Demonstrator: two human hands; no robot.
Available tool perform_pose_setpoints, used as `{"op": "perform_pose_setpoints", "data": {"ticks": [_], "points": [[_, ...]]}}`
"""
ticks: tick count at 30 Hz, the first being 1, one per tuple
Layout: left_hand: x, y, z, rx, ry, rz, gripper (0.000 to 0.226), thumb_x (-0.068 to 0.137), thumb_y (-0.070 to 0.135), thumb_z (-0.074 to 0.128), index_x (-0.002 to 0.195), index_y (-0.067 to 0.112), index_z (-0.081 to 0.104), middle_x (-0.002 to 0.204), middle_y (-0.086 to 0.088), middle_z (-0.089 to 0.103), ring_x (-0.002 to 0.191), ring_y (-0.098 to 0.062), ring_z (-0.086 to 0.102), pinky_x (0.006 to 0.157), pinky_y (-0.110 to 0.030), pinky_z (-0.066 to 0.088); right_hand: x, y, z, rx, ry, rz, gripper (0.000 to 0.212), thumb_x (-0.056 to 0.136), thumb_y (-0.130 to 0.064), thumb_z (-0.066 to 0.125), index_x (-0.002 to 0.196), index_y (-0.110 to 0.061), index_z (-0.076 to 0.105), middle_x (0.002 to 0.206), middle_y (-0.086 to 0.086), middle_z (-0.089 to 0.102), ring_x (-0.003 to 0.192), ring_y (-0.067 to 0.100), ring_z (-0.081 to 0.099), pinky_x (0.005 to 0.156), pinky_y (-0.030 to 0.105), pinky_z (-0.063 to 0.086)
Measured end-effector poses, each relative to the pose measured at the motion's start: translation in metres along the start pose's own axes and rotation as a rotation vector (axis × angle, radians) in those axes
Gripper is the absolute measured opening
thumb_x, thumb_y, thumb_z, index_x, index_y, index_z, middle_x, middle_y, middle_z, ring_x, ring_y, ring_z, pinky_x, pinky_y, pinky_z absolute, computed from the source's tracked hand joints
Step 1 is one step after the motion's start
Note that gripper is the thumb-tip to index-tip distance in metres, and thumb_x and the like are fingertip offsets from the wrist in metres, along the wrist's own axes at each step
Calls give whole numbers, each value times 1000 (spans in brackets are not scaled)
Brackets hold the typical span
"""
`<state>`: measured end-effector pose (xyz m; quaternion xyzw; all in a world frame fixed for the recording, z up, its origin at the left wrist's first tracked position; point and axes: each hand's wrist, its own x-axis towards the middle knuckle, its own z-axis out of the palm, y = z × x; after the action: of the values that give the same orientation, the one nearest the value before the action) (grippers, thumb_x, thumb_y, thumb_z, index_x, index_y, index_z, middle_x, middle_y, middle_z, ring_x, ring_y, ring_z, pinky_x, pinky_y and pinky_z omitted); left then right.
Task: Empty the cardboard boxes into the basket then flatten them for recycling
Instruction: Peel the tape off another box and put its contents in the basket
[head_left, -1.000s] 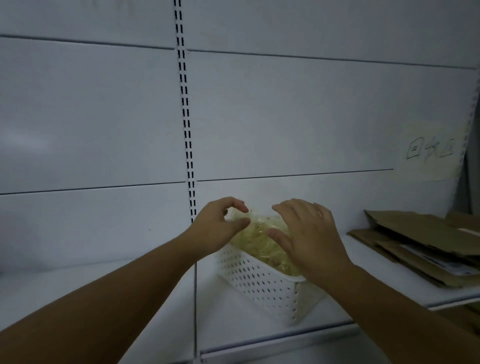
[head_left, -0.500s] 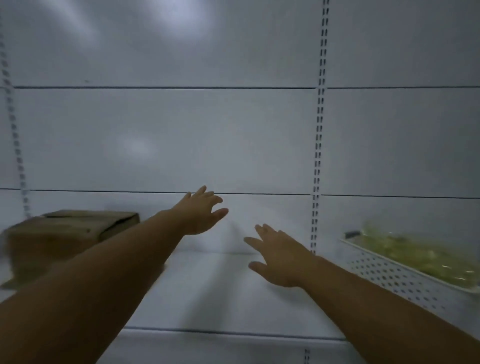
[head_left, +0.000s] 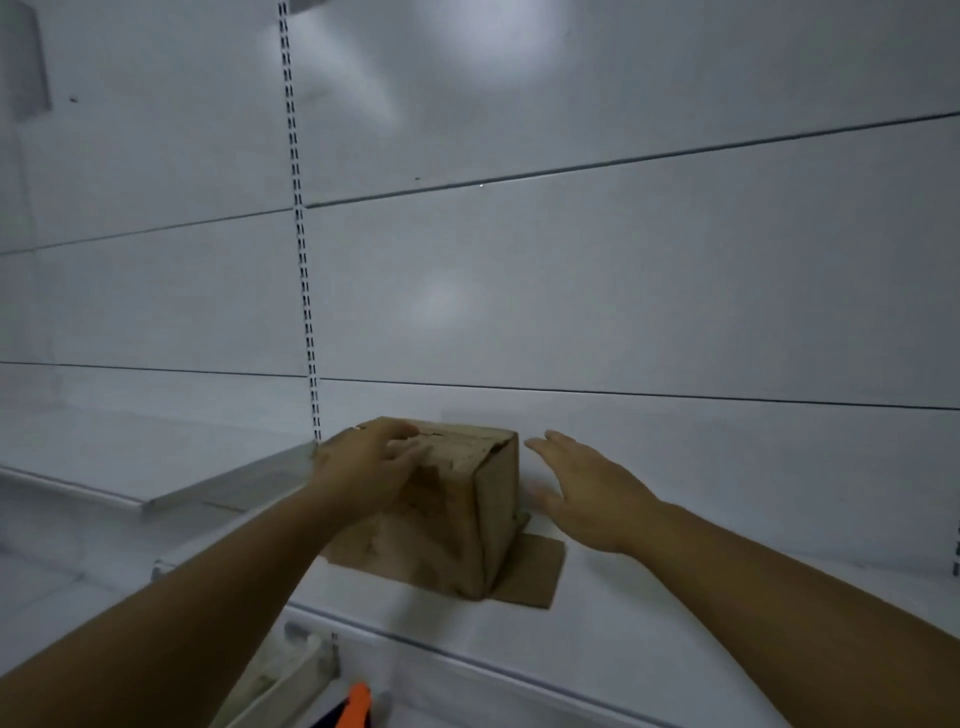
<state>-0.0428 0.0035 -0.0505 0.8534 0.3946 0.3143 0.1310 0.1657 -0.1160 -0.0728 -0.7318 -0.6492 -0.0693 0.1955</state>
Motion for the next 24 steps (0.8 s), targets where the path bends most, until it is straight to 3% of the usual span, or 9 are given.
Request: {"op": "perform_pose_setpoints", "data": {"ticks": [3, 6, 8, 12, 15, 18, 20, 21, 24], "points": [[13, 11, 8, 41, -8, 24, 36, 93, 45, 47, 126, 29, 54, 122, 6, 57, 109, -13, 48, 85, -26, 33, 33, 2, 6, 91, 59, -28, 58, 97, -36, 41, 148, -28, 15, 159, 0, 5, 144, 20, 15, 114, 35, 20], [32, 11, 10, 101, -78, 41, 35, 94, 38, 48, 128, 28, 53, 130, 4, 56, 119, -16, 49, 92, -28, 38, 64, 10, 11, 164, 39, -78, 59, 94, -28, 47, 146, -31, 21, 159, -5, 8, 143, 17, 19, 113, 32, 22], [40, 3, 12, 158, -144, 86, 32, 94, 35, 47, 124, 27, 58, 124, 5, 60, 114, -14, 54, 91, -25, 41, 80, 16, 15, 237, 6, -110, 53, 93, -25, 51, 143, -28, 33, 156, -5, 22, 140, 15, 27, 110, 27, 24], [44, -15, 17, 225, -149, 204, 36, 96, 35, 40, 127, 29, 56, 129, 9, 57, 114, -8, 50, 95, -24, 38, 100, 26, 24, 370, 16, -200, 34, 90, -18, 58, 124, -24, 59, 134, -5, 54, 119, 8, 48, 96, 18, 36], [42, -21, 19, 219, -151, 259, 40, 100, 29, 33, 138, 30, 44, 143, 11, 44, 129, -7, 37, 100, -20, 24, 108, 33, 23, 390, 42, -200, 29, 88, -19, 61, 117, -23, 63, 120, -7, 60, 106, 5, 53, 81, 7, 37], [42, -24, 18, 159, -173, 291, 42, 100, 26, 30, 141, 33, 39, 149, 13, 35, 136, -5, 29, 107, -19, 17, 114, 37, 26, 335, 57, -208, 24, 92, -21, 57, 114, -20, 65, 109, -10, 61, 100, 5, 54, 75, 2, 36], [43, -25, 17, 126, -184, 321, 44, 98, 28, 30, 140, 37, 37, 150, 16, 34, 135, -4, 29, 116, -31, 16, 114, 31, 29, 389, 175, -141, 18, 95, -22, 50, 91, -21, 67, 88, -7, 63, 84, 9, 57, 70, 17, 40], [41, -25, 15, 112, -192, 341, 45, 97, 29, 30, 140, 38, 36, 148, 17, 36, 131, -1, 31, 117, -37, 16, 115, 26, 30, 412, 273, -94, 24, 97, -23, 46, 78, -20, 61, 76, -3, 59, 74, 13, 55, 63, 22, 37], [32, -27, 5, 53, -184, 431, 49, 95, 29, 40, 142, 41, 30, 130, 24, 43, 109, 11, 27, 114, -32, 15, 112, 3, 23, 489, 557, 61, 34, 100, -26, 36, 72, -12, 48, 65, 2, 49, 61, 13, 45, 52, 22, 31]]}}
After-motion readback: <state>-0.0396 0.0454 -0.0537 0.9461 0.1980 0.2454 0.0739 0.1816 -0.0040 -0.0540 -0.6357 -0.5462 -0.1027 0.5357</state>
